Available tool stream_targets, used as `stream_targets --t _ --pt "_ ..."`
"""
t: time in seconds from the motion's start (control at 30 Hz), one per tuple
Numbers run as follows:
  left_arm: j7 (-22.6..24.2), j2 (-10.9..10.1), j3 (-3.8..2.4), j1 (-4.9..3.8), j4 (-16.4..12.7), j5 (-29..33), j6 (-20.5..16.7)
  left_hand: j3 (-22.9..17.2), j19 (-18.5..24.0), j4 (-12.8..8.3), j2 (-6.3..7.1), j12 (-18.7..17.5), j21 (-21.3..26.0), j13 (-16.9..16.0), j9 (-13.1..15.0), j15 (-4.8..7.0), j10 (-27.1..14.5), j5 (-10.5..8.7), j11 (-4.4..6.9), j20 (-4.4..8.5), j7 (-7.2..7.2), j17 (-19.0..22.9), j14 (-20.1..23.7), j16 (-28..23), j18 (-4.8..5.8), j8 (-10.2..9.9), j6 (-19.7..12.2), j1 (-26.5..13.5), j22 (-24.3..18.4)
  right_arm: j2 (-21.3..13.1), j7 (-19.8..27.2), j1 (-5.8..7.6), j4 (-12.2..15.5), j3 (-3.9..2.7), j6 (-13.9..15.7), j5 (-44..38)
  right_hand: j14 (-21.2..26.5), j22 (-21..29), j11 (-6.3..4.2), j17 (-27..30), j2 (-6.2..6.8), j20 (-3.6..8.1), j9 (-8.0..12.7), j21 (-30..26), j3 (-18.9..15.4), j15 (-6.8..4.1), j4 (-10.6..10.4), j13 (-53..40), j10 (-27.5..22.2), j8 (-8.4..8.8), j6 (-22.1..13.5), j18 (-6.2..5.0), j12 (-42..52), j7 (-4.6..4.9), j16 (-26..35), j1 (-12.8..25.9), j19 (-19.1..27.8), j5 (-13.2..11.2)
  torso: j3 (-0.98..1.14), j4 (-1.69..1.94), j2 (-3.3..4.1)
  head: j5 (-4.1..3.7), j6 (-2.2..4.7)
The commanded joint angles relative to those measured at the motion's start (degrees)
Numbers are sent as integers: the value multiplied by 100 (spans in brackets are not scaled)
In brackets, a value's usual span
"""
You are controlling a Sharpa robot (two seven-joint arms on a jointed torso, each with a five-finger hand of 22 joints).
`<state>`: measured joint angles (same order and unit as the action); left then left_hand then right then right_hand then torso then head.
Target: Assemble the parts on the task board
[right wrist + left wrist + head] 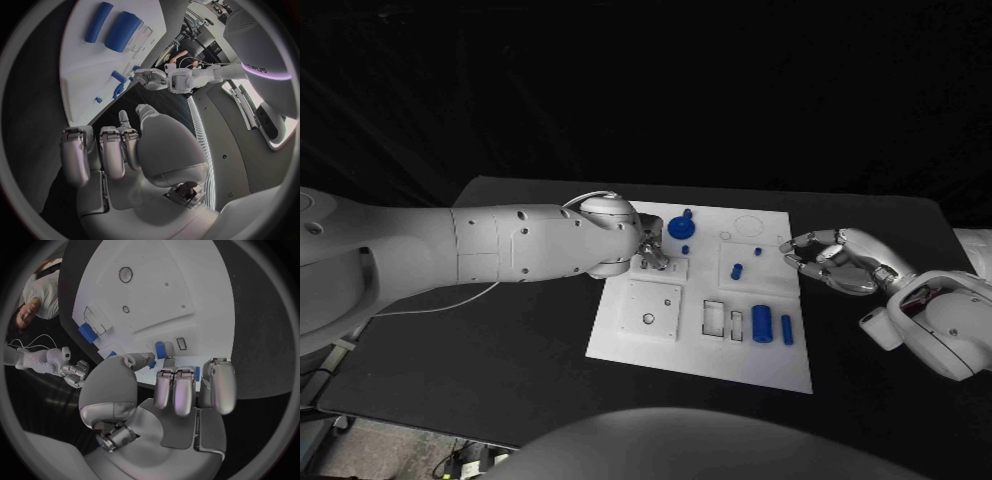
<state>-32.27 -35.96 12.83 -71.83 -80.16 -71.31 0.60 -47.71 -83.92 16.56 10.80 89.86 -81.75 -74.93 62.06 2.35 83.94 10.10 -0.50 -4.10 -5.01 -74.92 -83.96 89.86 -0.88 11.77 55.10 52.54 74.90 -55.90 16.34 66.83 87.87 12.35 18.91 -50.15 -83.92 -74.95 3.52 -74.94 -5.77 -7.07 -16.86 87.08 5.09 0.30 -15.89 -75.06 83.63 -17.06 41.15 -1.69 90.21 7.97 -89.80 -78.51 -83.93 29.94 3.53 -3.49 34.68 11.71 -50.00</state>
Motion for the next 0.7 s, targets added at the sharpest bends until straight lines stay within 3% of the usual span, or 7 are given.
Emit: stream_targets --t 0.03,0.53,0.63,0.7 --pt "112 2 37 54 -34 136 178 -162 -104 0 72 4 24 -1498 -1474 -54 592 -55 -38 -47 8 -1508 -604 14 -111 33 -41 -39 1248 3 -9 -7 3 2 -100 -25 -608 -1357 -7 -1506 0 15 -8 -30 32 23 11 -1494 637 -16 -6 56 -21 28 -20 -70 -258 34 1 -2 -4 -3 0" --pt "59 3 37 54 -49 127 239 -368 -99 -80 195 -14 30 -1480 -1405 -59 567 -138 -42 -54 5 -1508 -604 14 -113 97 -79 -18 1245 6 -35 -15 -15 2 -127 -27 -608 -1350 -4 -1506 1 14 -8 -46 38 24 5 -1494 637 -16 -7 51 -21 32 -20 -66 -241 29 0 -2 -2 -2 0" --pt "5 15 37 54 -51 42 303 -383 -104 -171 239 -4 20 -1490 -1179 -40 582 -144 -8 -37 16 -1508 -604 14 -112 324 -169 73 1248 8 -33 -19 -18 3 -126 -27 -608 -1348 -4 -1506 3 14 -8 -49 38 24 4 -1494 637 -16 -7 50 -21 32 -20 -65 -237 28 1 -2 -1 -7 0" --pt "-43 24 37 54 -56 -54 350 -360 -118 -290 236 9 -1 -1502 -778 13 600 -104 28 0 68 -1508 -604 14 -110 736 -274 180 1254 9 -31 -22 -20 3 -125 -27 -608 -1348 -4 -1506 3 14 -8 -51 38 24 4 -1494 637 -16 -7 49 -21 32 -20 -65 -236 28 0 -4 0 -1 0"
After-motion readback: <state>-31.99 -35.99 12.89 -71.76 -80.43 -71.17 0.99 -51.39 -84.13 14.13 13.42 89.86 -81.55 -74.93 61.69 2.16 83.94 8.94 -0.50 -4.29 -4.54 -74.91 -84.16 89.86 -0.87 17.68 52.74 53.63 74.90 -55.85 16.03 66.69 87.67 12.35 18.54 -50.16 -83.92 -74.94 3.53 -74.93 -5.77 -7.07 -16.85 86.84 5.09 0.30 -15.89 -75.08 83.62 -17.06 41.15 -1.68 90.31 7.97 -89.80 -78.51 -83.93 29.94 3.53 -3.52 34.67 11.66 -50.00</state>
